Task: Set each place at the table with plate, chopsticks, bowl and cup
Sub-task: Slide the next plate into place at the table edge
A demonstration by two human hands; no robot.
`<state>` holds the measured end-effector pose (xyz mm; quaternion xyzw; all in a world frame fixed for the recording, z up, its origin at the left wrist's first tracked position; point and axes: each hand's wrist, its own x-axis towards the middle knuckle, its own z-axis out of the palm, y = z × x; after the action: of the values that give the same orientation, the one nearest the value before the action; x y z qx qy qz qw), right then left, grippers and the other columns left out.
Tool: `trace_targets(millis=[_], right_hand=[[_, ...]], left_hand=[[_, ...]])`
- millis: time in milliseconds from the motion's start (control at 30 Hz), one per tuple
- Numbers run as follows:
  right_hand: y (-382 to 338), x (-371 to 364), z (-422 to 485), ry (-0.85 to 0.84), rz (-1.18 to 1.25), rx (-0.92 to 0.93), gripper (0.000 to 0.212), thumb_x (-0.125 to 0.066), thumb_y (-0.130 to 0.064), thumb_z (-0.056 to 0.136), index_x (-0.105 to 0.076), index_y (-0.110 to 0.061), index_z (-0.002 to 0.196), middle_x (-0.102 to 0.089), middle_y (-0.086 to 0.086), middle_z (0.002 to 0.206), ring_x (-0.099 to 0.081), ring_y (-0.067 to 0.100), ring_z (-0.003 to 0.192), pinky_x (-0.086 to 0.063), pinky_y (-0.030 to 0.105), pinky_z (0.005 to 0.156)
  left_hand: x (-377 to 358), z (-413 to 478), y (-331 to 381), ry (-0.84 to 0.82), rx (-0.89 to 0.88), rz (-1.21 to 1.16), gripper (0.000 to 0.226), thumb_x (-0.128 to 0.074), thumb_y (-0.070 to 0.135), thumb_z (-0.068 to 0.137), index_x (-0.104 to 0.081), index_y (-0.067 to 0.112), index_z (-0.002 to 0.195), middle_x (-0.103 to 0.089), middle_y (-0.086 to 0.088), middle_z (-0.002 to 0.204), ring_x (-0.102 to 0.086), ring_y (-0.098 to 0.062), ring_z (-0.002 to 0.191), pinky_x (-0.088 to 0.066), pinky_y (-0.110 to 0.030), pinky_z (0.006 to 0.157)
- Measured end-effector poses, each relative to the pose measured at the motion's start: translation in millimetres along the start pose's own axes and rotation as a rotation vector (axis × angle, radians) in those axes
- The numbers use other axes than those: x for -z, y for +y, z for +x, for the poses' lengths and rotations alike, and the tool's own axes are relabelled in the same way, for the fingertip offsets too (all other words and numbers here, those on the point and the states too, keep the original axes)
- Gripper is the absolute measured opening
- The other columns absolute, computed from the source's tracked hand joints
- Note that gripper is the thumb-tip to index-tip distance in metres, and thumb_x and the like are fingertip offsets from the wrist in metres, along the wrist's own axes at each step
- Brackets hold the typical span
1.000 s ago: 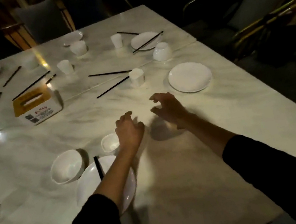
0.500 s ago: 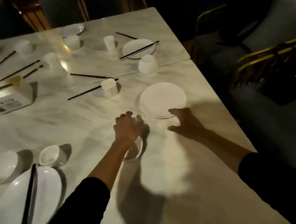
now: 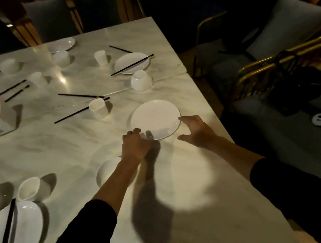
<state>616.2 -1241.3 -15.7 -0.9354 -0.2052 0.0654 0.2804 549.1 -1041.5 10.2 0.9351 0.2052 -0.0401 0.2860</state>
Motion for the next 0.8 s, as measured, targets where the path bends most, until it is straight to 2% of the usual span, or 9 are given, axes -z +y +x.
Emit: trace_targets(millis=[100,267,400,633,800], right_hand=[[8,-2,-8,0.025,0.019,-0.094,0.071,-0.073,-0.031,0.080,-0.043,-0.011,0.141,-0.048,0.011,0.139,-0.036,0.025,0.135,-0.033,0.035,0.109],[15,-7,-20,0.001,-0.039,-0.087,0.072,-0.072,-0.031,0.081,-0.041,-0.009,0.142,-0.047,0.014,0.141,-0.034,0.026,0.136,-0.031,0.036,0.109],[24,4,-18,0.006,-0.016,-0.108,0.071,-0.071,-0.030,0.082,-0.040,-0.010,0.143,-0.044,0.015,0.142,-0.033,0.026,0.137,-0.032,0.038,0.112],[52,21,1,0.000,-0.058,-0.006,0.074,-0.071,-0.029,0.083,-0.036,-0.009,0.145,-0.043,0.015,0.145,-0.028,0.028,0.141,-0.024,0.034,0.115],[79,30,37,-0.099,-0.063,0.067,0.075,-0.065,-0.036,0.087,-0.027,-0.016,0.149,-0.033,0.006,0.153,-0.019,0.023,0.146,-0.022,0.037,0.117]], left_hand=[[-13,-2,0,-0.050,-0.041,0.013,0.049,-0.052,0.033,0.094,-0.047,0.006,0.135,-0.053,-0.021,0.130,-0.045,-0.037,0.124,-0.040,-0.041,0.104],[-22,4,3,-0.071,-0.077,0.017,0.049,-0.059,0.029,0.090,-0.048,0.004,0.131,-0.056,-0.021,0.124,-0.048,-0.036,0.119,-0.039,-0.037,0.098],[-29,13,14,-0.034,-0.097,-0.007,0.050,-0.058,0.026,0.089,-0.046,0.004,0.133,-0.053,-0.023,0.126,-0.046,-0.039,0.119,-0.038,-0.040,0.099],[-55,26,39,0.011,-0.074,0.007,0.053,-0.058,0.025,0.089,-0.044,0.001,0.134,-0.050,-0.024,0.127,-0.045,-0.041,0.118,-0.037,-0.042,0.100],[-73,35,60,0.129,0.015,-0.026,0.055,-0.059,0.023,0.088,-0.043,0.004,0.137,-0.047,-0.021,0.133,-0.041,-0.035,0.124,-0.036,-0.039,0.102]])
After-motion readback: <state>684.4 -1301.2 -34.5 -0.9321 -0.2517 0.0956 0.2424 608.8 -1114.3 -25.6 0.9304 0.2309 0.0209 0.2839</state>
